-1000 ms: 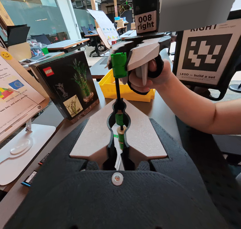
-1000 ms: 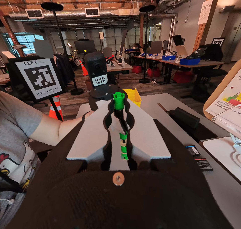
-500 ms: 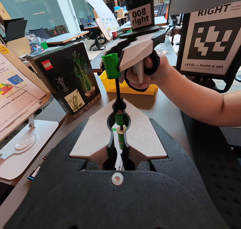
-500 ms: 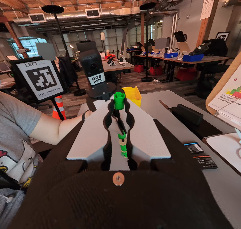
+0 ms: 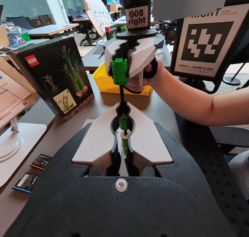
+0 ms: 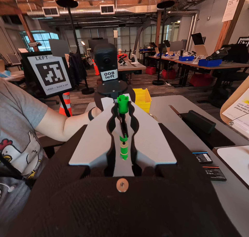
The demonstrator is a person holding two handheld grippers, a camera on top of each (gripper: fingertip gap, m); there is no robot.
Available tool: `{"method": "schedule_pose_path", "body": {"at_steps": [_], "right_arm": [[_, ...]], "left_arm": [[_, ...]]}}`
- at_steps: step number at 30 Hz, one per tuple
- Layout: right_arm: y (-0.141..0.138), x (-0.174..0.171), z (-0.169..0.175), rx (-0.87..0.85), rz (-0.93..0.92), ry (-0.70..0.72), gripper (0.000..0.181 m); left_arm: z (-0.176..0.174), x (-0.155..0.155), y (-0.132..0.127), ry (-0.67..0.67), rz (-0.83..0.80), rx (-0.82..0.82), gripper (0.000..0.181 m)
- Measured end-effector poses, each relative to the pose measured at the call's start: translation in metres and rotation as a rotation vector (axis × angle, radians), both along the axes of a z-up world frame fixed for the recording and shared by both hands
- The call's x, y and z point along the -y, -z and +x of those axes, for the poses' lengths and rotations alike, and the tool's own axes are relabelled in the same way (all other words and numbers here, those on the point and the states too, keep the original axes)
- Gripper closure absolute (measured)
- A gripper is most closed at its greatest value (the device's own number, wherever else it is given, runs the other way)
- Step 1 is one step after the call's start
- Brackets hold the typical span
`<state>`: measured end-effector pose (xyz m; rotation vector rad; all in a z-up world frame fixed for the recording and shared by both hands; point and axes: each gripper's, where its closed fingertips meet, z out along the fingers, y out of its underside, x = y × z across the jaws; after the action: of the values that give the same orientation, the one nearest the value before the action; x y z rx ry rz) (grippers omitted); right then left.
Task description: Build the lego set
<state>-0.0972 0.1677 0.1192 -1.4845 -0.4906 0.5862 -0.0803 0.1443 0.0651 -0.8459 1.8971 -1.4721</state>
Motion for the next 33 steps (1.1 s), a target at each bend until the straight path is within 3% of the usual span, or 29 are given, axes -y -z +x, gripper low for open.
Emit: {"method": "schedule_pose_path", "body": {"at_steps": [4, 6, 24, 28, 33], "right_arm": [[-0.003, 0.021, -0.016, -0.025, 0.035, -0.175, 0.167], [-0.002, 0.021, -0.016, -0.037, 0.027, -0.187, 0.167], [-0.006, -0.032, 0.016, -0.035, -0.018, 0.306, 0.167], [-0.012, -0.024, 0.006, -0.011, 0.028, 0.23, 0.167], [-0.021, 0.007, -0.012, -0.102, 0.001, -0.04, 0.167]], "left_arm": [[-0.017, 0.022, -0.003, 0.176, -0.023, 0.024, 0.181], [-0.016, 0.021, -0.002, 0.17, -0.023, 0.017, 0.181], [0.016, -0.047, -0.009, -0.42, 0.138, 0.052, 0.18], [0.008, -0.029, -0.015, -0.265, 0.052, 0.045, 0.18], [-0.017, 0.007, -0.026, 0.039, -0.082, 0.015, 0.181]]}}
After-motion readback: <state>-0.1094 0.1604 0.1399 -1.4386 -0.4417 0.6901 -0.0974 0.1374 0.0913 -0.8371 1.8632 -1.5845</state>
